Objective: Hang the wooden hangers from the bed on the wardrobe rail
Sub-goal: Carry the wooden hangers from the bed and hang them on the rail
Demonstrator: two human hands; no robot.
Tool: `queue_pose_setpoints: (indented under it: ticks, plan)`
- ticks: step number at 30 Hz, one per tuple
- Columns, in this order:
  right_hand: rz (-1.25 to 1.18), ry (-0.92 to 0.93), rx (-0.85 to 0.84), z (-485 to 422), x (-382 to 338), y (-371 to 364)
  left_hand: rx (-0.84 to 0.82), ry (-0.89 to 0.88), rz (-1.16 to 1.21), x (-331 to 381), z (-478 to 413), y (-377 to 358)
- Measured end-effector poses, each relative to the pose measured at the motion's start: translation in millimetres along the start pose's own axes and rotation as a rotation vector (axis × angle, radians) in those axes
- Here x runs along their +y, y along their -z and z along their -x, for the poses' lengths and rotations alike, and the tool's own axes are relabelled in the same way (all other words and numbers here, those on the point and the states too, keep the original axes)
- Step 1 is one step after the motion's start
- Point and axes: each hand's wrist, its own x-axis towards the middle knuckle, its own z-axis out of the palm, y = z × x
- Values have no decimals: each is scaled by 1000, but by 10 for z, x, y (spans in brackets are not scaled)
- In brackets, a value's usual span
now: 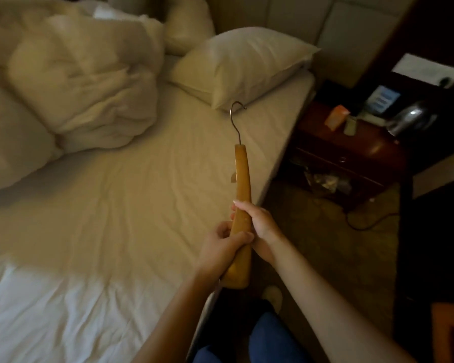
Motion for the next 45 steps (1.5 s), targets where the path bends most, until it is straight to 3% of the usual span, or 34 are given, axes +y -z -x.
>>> queue_pose_setpoints:
  ticks: [11, 22, 31, 38, 45]
  plan:
    - [-303, 56, 270, 193, -515, 1929, -352, 3, -255, 386, -459, -1890]
    - [-659, 169, 579, 751, -478, 3878, -757, 47, -474, 459, -475, -3890]
    - [-1142, 389, 836, 1380, -478, 4869, -1092, 63, -697, 534, -339, -5324]
    - [-1216, 619, 1127, 1929, -654, 5463, -1423, -10, -829, 796, -42, -6297]
    - [-1258, 789, 1302, 2637, -859, 5887, -1654, -140, -850, 1074, 530, -7021]
